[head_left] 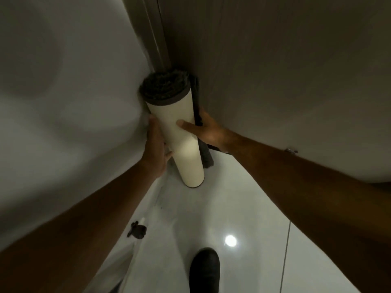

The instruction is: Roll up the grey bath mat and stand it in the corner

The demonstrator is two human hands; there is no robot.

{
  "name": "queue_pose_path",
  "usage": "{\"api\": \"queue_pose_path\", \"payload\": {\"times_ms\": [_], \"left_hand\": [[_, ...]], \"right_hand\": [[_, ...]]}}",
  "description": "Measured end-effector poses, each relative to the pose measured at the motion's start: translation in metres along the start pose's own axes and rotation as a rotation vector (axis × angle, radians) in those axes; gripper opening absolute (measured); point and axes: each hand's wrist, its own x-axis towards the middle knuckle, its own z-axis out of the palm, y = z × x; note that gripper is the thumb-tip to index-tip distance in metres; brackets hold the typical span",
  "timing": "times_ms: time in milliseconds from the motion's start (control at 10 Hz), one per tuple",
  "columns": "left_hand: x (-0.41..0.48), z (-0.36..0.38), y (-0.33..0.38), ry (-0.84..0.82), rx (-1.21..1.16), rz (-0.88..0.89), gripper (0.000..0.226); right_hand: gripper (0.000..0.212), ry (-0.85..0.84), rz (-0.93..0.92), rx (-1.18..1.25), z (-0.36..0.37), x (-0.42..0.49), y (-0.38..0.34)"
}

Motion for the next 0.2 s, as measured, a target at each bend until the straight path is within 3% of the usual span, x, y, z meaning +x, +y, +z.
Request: {"api": "queue_pose_path", "payload": {"times_ms": [100,200], "left_hand": [[-0.022,0.009,0.001,0.031,-0.015,0.103,0.069],[-0.043,0.023,0.010,0.079,-0.048,0.179,0.055]], "right_hand": [[0.112,-0.016,0.091,0.008,-0.011,-0.013,-0.013],[0.107,0.077,0.065,-0.079,-0.018,-0.033,-0.033]]}}
